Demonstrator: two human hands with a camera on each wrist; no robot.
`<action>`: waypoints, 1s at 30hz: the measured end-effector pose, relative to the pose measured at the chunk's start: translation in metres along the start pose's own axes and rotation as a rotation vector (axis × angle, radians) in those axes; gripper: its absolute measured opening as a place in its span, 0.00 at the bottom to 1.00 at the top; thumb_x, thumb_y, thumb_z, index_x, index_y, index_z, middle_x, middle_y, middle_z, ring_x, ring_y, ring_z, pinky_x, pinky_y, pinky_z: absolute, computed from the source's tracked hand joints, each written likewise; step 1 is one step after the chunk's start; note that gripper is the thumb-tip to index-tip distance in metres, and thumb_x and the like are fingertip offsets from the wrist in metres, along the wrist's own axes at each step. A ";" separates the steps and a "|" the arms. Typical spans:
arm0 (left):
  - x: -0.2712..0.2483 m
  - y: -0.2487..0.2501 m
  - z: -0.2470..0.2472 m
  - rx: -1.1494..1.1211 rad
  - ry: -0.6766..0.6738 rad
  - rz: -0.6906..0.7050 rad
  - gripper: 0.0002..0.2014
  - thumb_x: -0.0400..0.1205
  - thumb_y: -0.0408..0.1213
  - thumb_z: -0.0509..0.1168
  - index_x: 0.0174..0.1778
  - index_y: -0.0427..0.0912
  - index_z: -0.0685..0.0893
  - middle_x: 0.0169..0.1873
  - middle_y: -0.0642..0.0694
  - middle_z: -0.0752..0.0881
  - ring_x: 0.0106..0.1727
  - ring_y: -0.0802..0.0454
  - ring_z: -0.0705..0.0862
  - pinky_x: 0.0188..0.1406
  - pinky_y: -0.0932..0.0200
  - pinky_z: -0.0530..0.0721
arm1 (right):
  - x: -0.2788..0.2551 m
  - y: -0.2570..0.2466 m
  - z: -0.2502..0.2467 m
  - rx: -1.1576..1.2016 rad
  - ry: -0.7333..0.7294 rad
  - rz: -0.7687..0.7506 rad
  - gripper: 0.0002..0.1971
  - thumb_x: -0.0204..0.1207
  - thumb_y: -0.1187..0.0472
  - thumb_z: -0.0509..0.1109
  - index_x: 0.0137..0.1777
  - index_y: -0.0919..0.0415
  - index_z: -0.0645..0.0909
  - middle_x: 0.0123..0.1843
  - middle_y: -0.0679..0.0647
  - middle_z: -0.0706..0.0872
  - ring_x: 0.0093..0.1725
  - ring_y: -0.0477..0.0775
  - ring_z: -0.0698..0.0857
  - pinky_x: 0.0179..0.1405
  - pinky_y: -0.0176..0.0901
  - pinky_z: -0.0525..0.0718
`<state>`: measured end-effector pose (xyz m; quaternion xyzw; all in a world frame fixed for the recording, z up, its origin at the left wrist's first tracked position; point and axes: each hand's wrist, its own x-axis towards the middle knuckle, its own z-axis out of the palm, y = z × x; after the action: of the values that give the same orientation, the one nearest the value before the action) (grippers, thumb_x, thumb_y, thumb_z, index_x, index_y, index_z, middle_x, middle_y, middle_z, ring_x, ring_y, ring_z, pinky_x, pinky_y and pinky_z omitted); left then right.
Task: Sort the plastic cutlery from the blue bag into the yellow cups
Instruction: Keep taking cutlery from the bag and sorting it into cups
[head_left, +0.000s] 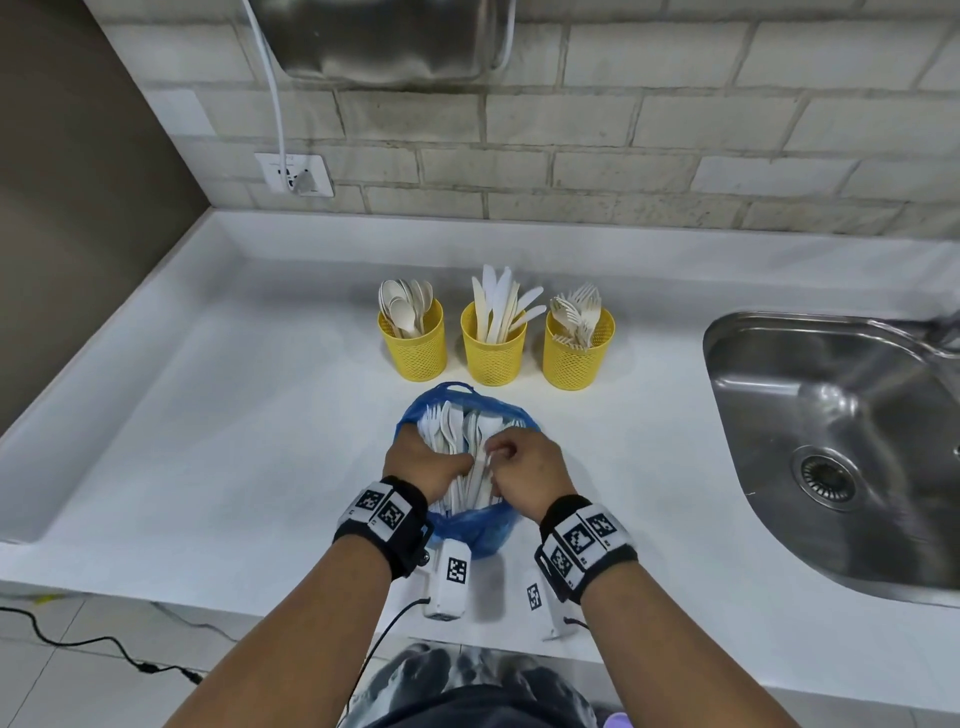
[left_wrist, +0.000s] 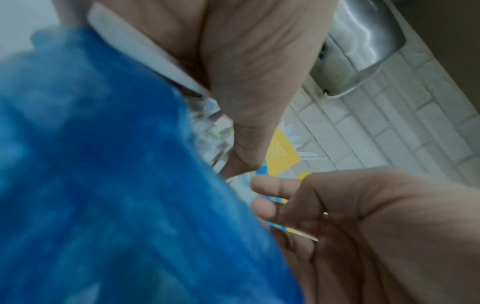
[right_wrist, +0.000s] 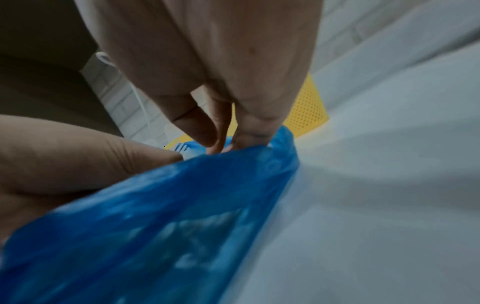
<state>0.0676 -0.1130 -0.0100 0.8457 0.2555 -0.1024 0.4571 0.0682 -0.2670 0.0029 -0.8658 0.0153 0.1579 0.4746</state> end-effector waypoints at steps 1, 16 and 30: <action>-0.003 0.001 -0.001 -0.008 0.011 -0.012 0.32 0.59 0.44 0.78 0.61 0.46 0.83 0.50 0.49 0.90 0.51 0.48 0.88 0.47 0.58 0.83 | 0.001 0.000 -0.002 -0.059 0.033 -0.009 0.10 0.77 0.67 0.64 0.46 0.60 0.88 0.42 0.53 0.90 0.46 0.60 0.90 0.55 0.52 0.89; -0.012 0.008 -0.008 -0.191 -0.076 -0.148 0.08 0.71 0.35 0.73 0.45 0.39 0.89 0.47 0.36 0.93 0.50 0.39 0.91 0.53 0.44 0.89 | 0.017 -0.022 0.017 -0.538 -0.109 0.007 0.18 0.84 0.50 0.69 0.58 0.68 0.86 0.60 0.64 0.90 0.60 0.64 0.89 0.53 0.49 0.86; -0.012 0.007 -0.014 -0.297 -0.077 -0.166 0.07 0.70 0.37 0.77 0.37 0.43 0.85 0.39 0.41 0.91 0.43 0.40 0.90 0.44 0.51 0.86 | 0.010 -0.013 0.003 -0.296 -0.148 0.075 0.21 0.80 0.58 0.70 0.26 0.57 0.68 0.26 0.51 0.74 0.32 0.53 0.78 0.32 0.43 0.74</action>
<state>0.0604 -0.1085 0.0080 0.7404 0.3193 -0.1333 0.5763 0.0797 -0.2564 0.0093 -0.9111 -0.0107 0.2391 0.3356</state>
